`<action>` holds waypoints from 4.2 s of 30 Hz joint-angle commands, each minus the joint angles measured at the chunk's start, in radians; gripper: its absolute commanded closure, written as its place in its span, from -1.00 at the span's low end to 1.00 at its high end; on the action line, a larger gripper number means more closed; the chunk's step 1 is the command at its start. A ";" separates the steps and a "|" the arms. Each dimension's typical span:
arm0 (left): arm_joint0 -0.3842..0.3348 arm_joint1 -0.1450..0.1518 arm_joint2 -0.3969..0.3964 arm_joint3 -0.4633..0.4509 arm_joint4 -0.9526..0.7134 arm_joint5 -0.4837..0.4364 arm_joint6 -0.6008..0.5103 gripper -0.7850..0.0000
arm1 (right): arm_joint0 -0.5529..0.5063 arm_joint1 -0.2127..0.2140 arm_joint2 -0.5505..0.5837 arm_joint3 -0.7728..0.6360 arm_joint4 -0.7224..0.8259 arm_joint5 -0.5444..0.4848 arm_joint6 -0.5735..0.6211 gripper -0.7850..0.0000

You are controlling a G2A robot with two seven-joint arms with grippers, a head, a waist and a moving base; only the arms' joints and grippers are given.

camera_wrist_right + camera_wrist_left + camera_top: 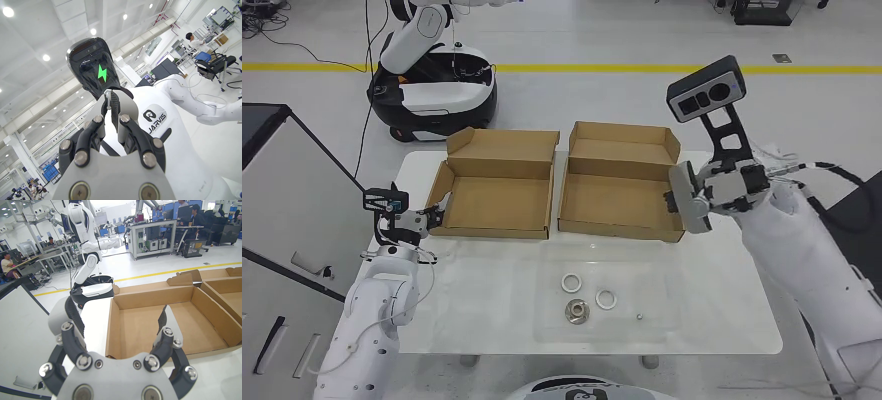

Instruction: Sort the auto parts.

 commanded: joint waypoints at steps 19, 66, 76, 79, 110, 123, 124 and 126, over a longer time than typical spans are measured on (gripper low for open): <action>0.000 0.000 0.000 0.000 0.000 0.000 0.000 -1.00 | -0.094 -0.050 0.084 -0.037 0.182 -0.010 -0.026 1.00; 0.000 0.000 0.000 0.000 0.000 0.000 0.000 -1.00 | -0.153 -0.119 0.182 -0.023 -0.020 0.100 -0.013 1.00; 0.000 0.000 0.000 0.000 0.000 0.000 0.000 -1.00 | -0.165 -0.132 0.189 -0.032 0.001 0.117 -0.010 1.00; 0.000 0.000 0.000 0.000 0.000 0.000 0.000 -1.00 | -0.165 -0.132 0.189 -0.032 0.001 0.117 -0.010 1.00; 0.000 0.000 0.000 0.000 0.000 0.000 0.000 -1.00 | -0.167 -0.121 0.205 -0.025 -0.140 0.215 -0.048 1.00; 0.000 0.000 0.000 0.000 0.000 0.000 0.000 -1.00 | -0.237 -0.044 0.416 0.044 -0.687 0.564 0.056 1.00; 0.000 0.000 0.000 0.000 0.000 0.000 0.000 -1.00 | -0.234 -0.037 0.424 0.044 -0.740 0.582 0.074 1.00; 0.000 0.000 0.000 0.000 0.000 0.000 0.000 -1.00 | -0.225 -0.028 0.438 0.057 -0.784 0.609 0.096 1.00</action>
